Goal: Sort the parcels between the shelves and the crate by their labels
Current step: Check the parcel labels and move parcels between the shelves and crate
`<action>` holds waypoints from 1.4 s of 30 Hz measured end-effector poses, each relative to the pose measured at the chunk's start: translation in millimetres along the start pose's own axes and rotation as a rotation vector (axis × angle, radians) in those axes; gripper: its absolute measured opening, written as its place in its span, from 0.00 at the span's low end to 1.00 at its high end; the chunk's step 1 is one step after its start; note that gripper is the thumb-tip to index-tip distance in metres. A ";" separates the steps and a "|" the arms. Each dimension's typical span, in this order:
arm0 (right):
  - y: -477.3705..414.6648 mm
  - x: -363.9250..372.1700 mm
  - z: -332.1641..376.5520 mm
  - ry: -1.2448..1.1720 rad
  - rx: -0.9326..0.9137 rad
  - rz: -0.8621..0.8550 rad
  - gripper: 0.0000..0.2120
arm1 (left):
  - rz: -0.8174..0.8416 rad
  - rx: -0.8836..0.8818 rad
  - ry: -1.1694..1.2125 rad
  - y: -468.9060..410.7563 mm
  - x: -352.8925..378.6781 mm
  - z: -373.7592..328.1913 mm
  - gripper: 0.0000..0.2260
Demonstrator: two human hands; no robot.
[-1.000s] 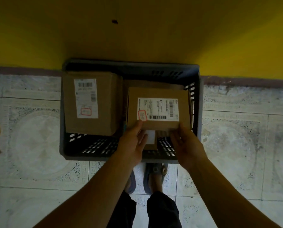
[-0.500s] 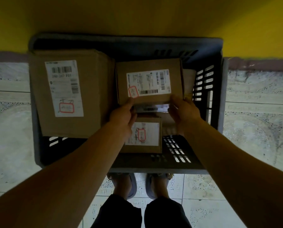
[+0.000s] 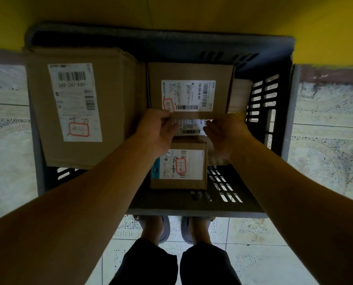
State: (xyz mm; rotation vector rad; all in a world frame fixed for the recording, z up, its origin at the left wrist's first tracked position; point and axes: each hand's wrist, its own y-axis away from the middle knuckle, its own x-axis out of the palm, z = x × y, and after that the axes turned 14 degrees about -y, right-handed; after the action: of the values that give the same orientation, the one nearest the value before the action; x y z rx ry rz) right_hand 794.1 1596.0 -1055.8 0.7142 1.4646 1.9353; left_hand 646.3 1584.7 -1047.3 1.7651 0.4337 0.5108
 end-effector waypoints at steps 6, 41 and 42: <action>14.6 -4.1 -2.7 0.045 0.066 0.051 0.08 | 0.040 0.009 -0.043 9.4 -4.3 -4.0 0.12; 408.1 79.5 -101.1 0.731 0.154 0.514 0.15 | -0.180 0.482 0.399 417.2 -190.9 -13.2 0.11; 424.0 86.5 -110.5 0.753 0.159 0.532 0.15 | -0.195 0.501 0.423 431.7 -202.1 -14.0 0.11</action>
State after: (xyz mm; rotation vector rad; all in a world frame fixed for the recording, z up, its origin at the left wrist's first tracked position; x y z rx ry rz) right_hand 595.4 1500.0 -667.5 0.4835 2.0345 2.7077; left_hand 480.5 1382.3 -648.6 2.0577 1.0966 0.6782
